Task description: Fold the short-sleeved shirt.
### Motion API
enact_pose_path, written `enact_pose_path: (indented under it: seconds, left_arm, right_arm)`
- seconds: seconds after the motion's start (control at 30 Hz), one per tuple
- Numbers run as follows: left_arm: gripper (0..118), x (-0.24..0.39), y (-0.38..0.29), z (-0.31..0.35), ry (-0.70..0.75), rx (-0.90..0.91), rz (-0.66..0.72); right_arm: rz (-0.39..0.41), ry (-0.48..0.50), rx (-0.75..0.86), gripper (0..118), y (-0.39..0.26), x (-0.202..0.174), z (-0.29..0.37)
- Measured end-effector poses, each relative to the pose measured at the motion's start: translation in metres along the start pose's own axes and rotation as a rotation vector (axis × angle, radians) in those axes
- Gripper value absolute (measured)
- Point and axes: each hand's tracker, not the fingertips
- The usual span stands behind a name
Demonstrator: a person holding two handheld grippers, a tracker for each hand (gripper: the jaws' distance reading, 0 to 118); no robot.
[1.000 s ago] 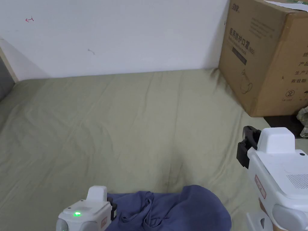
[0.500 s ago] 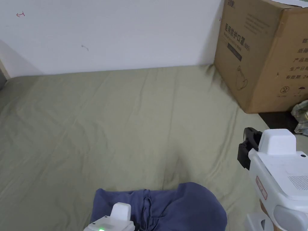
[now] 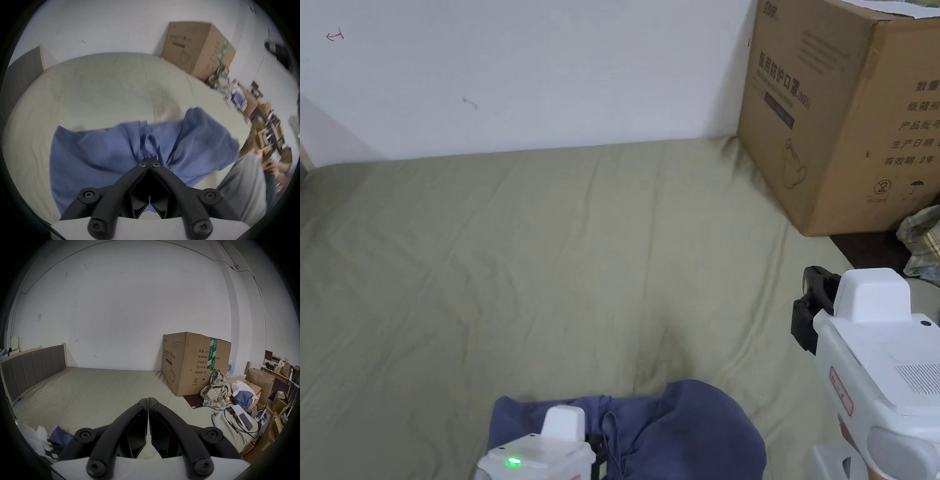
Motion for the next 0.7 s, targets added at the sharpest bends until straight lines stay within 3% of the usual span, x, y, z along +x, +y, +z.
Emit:
enact_pose_path:
  seconds: [0.23,0.4,0.47,0.5,0.53,0.57,0.63,0.7]
  left_arm:
    - [0,-0.076,0.046,0.062,-0.210,0.065,0.286]
    - [3,-0.137,0.049,0.072,-0.251,0.022,0.385]
    - [23,-0.158,0.044,0.069,-0.274,-0.026,0.444]
    - [43,-0.167,0.041,0.067,-0.277,-0.041,0.465]
    - [72,-0.175,0.037,0.065,-0.274,-0.042,0.480]
    - [88,-0.180,0.035,0.062,-0.263,-0.050,0.482]
    - [101,-0.178,0.028,0.060,-0.227,-0.060,0.491]
    - [101,-0.186,0.021,0.057,-0.223,-0.061,0.490]
  right_arm:
    - [-0.008,0.013,0.017,2,0.004,-0.002,0.001]
    - [-0.010,0.016,0.016,2,0.004,-0.005,0.000]
    - [-0.011,0.017,0.012,2,0.003,-0.006,-0.001]
    - [-0.010,0.017,0.009,2,0.002,-0.007,-0.002]
    - [-0.007,0.017,0.007,2,0.001,-0.008,-0.002]
    - [-0.006,0.017,0.004,2,0.001,-0.008,-0.003]
    - [-0.004,0.019,-0.004,2,-0.001,-0.008,-0.005]
    - [0.000,0.017,-0.011,2,-0.002,-0.009,-0.006]
